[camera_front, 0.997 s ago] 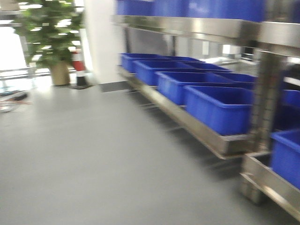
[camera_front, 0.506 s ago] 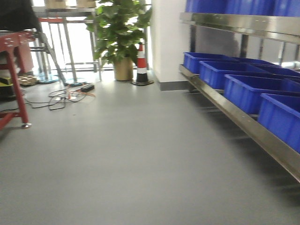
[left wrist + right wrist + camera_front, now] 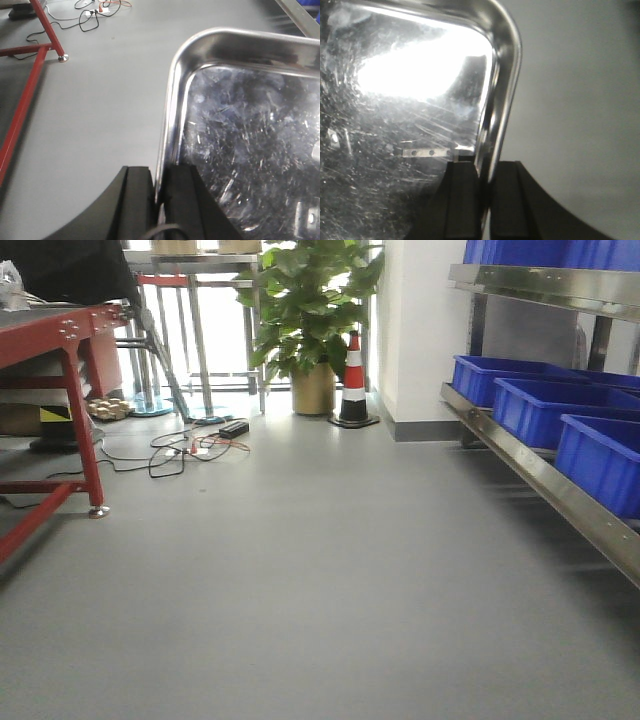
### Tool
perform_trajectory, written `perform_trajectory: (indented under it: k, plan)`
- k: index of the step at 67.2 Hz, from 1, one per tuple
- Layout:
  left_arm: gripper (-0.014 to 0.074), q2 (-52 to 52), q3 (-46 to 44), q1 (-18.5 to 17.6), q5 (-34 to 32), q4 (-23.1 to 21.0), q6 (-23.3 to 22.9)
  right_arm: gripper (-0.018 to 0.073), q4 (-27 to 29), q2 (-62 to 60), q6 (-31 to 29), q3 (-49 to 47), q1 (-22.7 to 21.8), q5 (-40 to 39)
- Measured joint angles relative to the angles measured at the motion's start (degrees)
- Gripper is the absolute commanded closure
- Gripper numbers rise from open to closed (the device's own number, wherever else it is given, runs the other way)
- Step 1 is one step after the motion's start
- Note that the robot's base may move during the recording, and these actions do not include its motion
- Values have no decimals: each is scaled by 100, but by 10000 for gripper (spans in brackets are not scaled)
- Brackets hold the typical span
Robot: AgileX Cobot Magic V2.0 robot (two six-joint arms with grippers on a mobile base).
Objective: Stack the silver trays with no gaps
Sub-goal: 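Drive the base to the other shelf carrying the tray in both grippers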
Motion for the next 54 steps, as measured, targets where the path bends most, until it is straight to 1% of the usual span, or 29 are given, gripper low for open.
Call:
perform_trajectory:
  k: [54]
  plan:
    - [614, 0, 0, 0, 0, 5, 0, 574, 0, 0, 0, 0, 0, 0]
